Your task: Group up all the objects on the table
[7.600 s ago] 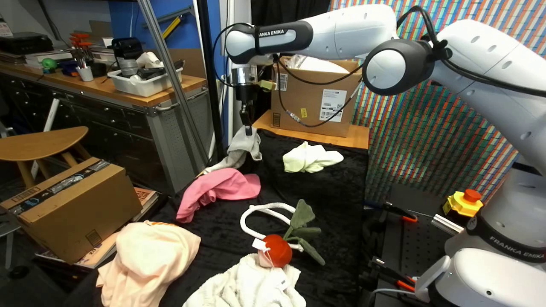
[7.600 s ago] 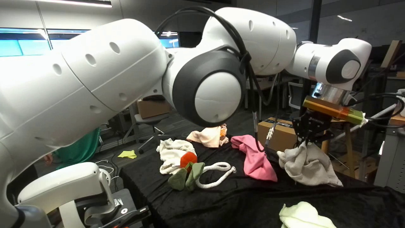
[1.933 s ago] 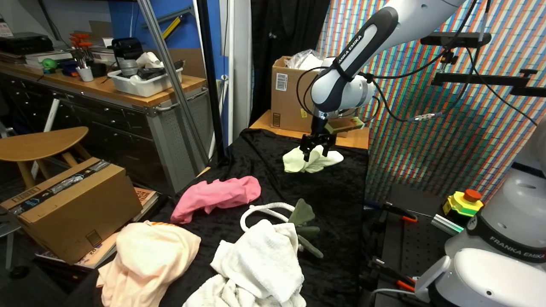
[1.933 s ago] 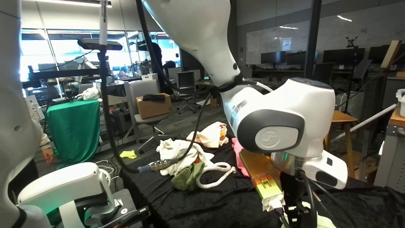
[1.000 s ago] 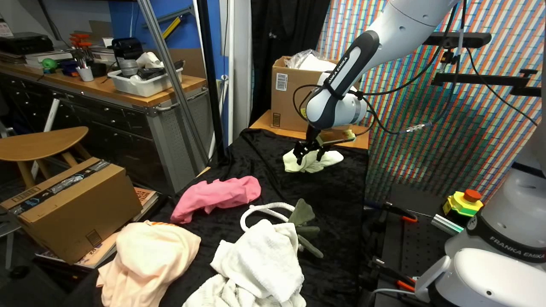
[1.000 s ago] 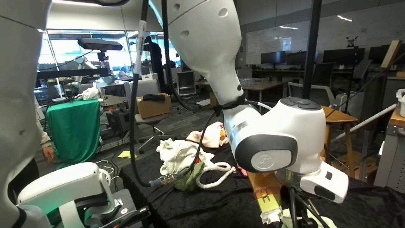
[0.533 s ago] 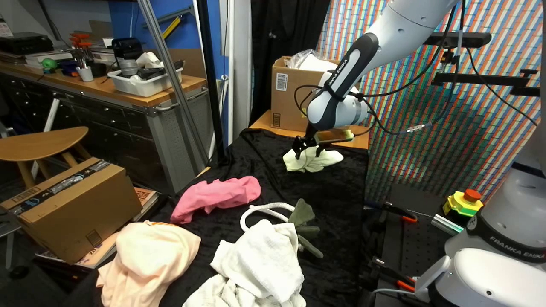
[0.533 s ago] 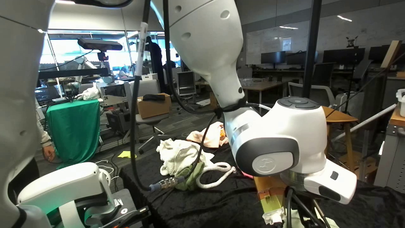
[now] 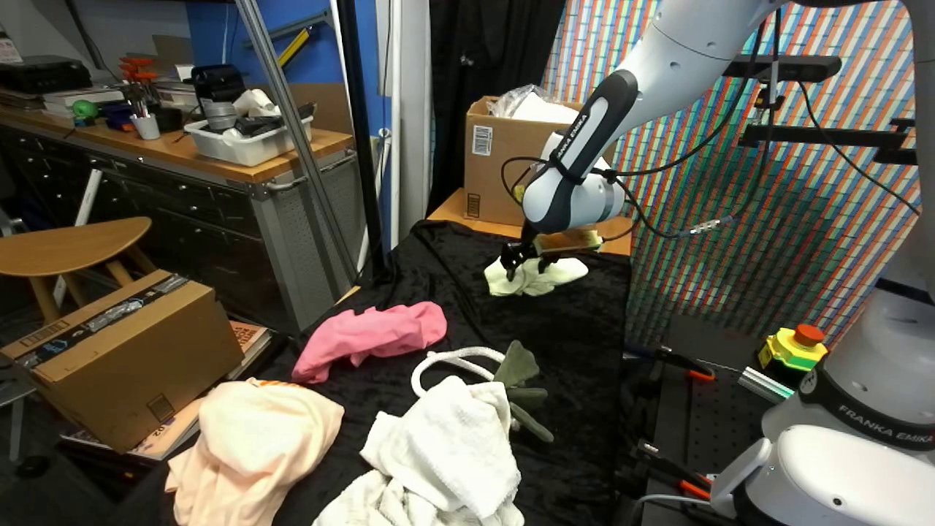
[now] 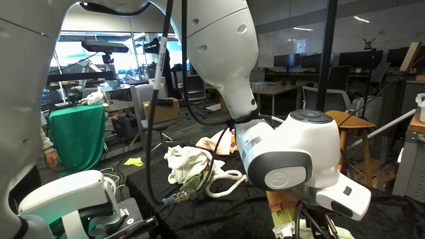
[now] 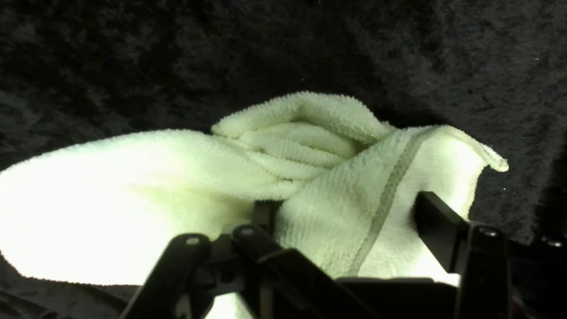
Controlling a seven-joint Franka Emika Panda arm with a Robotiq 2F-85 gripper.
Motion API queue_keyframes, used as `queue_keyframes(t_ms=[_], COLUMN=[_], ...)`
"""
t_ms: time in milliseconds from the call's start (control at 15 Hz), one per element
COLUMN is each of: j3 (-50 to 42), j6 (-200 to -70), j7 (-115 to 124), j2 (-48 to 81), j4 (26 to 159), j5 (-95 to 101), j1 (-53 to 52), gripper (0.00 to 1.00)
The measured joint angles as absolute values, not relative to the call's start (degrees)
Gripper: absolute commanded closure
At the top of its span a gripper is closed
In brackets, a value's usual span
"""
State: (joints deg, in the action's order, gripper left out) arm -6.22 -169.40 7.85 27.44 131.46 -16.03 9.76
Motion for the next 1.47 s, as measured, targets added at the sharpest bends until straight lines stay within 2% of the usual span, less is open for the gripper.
queue_keyframes(t_ms=[333,400,600,733,1467], j3=[-6.1,-6.0,-5.6,-5.0,3.9], j6=[-169.4,-169.4,-169.9,-170.7,-170.0], j7=[8.0,8.0,8.0,7.9,-0.9], j2=[28.1,28.1,28.0,27.8,18.0], j4=[130.4,130.1,130.0,130.3,134.2], j5=[-16.0,-16.0,-16.0,-16.0,-15.6], j1=[9.8,9.8,9.7,9.5,10.6], gripper=[0.86,0.89,0.95,0.91,0.93])
